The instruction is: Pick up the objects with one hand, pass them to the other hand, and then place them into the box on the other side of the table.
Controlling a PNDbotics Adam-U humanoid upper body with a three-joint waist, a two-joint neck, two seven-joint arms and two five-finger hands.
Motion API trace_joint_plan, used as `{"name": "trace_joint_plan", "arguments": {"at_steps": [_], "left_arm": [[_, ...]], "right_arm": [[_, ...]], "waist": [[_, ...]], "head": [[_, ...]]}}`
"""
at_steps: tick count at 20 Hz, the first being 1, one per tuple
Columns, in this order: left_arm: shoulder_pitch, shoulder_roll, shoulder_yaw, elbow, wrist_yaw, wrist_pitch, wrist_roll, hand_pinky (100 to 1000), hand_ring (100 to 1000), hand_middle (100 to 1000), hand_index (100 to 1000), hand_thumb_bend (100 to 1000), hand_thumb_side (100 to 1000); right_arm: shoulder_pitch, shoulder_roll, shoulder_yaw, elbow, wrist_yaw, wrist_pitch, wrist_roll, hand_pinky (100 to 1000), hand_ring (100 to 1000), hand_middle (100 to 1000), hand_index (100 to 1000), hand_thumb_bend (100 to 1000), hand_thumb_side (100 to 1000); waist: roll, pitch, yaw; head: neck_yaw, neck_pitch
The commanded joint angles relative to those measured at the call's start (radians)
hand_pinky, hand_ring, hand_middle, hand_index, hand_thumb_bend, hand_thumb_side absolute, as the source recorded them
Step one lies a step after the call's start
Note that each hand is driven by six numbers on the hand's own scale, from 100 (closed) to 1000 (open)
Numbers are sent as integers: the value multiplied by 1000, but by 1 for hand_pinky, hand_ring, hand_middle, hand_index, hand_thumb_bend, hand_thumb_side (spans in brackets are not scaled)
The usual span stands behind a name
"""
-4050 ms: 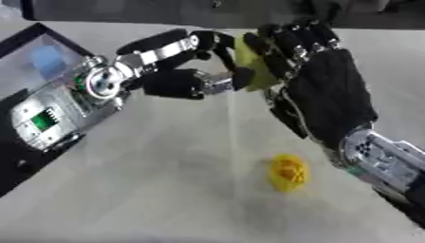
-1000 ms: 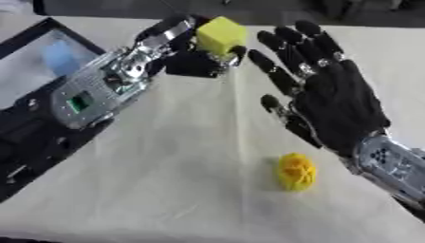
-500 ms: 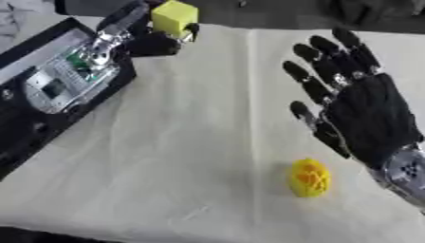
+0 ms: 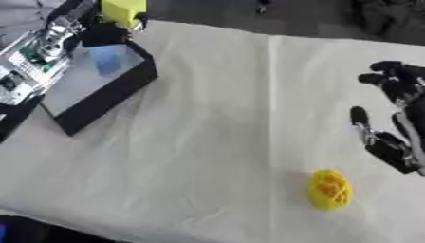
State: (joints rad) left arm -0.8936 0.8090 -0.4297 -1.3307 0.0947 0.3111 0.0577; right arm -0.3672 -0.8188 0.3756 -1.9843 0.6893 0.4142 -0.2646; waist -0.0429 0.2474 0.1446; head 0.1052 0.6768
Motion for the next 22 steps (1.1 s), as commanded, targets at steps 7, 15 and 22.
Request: {"name": "trace_joint_plan", "arguments": {"at_steps": [7, 15, 22], "left_arm": [[19, 70, 112, 110, -161, 1, -51, 807, 1000, 229, 433, 100, 352], [19, 58, 140, 209, -322, 14, -105, 791, 1000, 306, 508, 100, 122], [11, 41, 164, 284, -497, 28, -194, 897, 1000, 590, 811, 294, 100]], "right_arm": [[43, -99, -244, -16, -254, 94, -76, 695, 718, 772, 780, 202, 148], [60, -118, -316, -16, -324, 109, -147, 676, 700, 763, 772, 220, 134], [65, -119, -345, -16, -352, 97, -197, 661, 687, 756, 768, 218, 125]], "waist": [[-8, -5, -8], [-12, 0, -14], [-14, 7, -20]], "head": [[52, -26], [76, -36], [70, -51]]}}
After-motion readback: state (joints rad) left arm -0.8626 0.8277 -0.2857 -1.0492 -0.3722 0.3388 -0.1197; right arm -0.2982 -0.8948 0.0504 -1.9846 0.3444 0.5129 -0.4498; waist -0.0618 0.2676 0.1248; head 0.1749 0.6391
